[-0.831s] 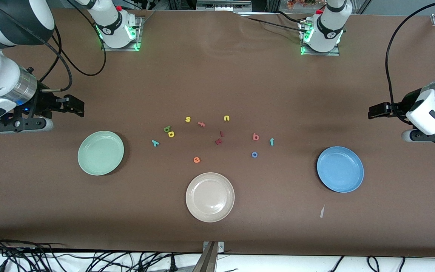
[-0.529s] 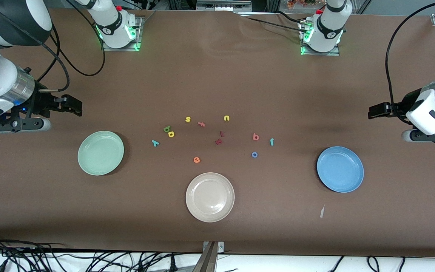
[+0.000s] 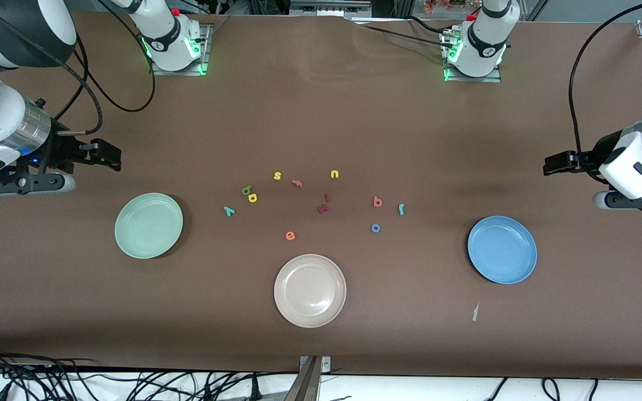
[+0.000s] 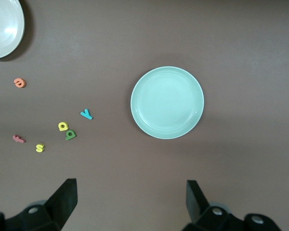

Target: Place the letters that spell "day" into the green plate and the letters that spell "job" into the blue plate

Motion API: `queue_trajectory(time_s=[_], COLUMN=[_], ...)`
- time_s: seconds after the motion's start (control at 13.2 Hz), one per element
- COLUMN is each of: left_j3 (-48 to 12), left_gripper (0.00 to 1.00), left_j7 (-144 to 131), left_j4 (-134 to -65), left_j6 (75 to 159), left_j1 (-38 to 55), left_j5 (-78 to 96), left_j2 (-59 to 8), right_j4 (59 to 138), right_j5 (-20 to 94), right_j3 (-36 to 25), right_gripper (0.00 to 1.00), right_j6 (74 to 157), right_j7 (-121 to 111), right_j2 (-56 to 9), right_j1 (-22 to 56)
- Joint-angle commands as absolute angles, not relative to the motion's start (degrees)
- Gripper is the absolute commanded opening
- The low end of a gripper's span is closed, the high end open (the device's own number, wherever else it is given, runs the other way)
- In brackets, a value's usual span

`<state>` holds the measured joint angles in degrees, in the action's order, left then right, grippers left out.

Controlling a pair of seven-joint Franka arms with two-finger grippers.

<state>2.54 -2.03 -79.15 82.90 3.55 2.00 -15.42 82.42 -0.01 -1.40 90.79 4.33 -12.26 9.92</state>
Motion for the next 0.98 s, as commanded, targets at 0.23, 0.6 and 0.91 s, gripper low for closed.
queue_trajectory(time_s=[0.23, 0.6, 0.91], left_j3=[2.37, 2.37, 2.37], left_gripper=[1.0, 1.0, 1.0], left_j7=[-2.11, -2.11, -2.11], left_j4=[-77.87, -77.87, -77.87], left_j6=[82.53, 82.53, 82.53], left_j1=[3.69, 3.69, 3.69], left_j5=[0.97, 0.97, 0.97], left_j2=[-15.82, -15.82, -15.82], right_j4=[82.53, 82.97, 83.06], right_j5=[0.26, 2.02, 2.37], right_j3=[-1.41, -2.55, -2.64], right_gripper=[1.0, 1.0, 1.0], right_j6=[90.88, 90.88, 91.23], right_j7=[1.68, 0.44, 0.18], right_j2=[-11.78, -11.78, -11.6], right_j1=[9.58, 9.49, 9.49])
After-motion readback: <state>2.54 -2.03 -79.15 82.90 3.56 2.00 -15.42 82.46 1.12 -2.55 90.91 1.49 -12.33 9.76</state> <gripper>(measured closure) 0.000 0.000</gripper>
